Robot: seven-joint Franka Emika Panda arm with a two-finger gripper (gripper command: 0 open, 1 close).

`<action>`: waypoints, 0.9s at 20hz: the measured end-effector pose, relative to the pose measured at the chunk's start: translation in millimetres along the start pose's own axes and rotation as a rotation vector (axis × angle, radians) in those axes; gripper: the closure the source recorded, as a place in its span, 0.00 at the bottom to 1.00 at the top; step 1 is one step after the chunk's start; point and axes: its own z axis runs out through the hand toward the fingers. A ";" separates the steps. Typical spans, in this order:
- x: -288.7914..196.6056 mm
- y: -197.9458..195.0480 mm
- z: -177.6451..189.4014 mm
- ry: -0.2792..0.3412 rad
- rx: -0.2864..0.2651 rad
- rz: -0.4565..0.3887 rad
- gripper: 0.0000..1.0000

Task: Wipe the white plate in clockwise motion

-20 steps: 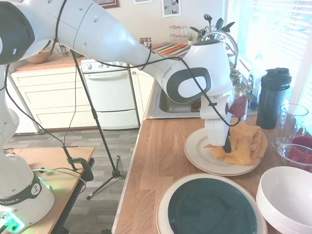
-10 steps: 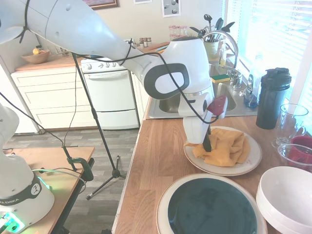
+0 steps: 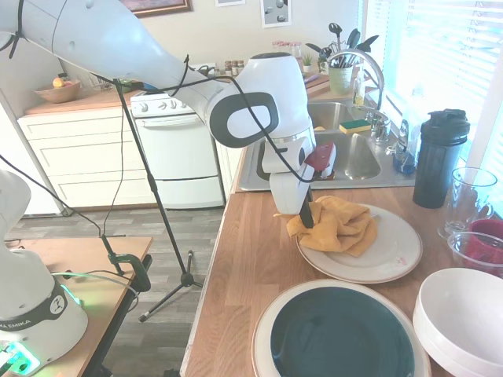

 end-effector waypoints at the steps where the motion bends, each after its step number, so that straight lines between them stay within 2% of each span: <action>1: -3.4 -0.8 -0.3 -0.003 0.001 -0.001 1.00; 11: -19.3 -5.0 -2.5 -0.021 0.007 0.000 1.00; 18: -29.9 -18.6 -19.3 -0.027 0.032 -0.003 1.00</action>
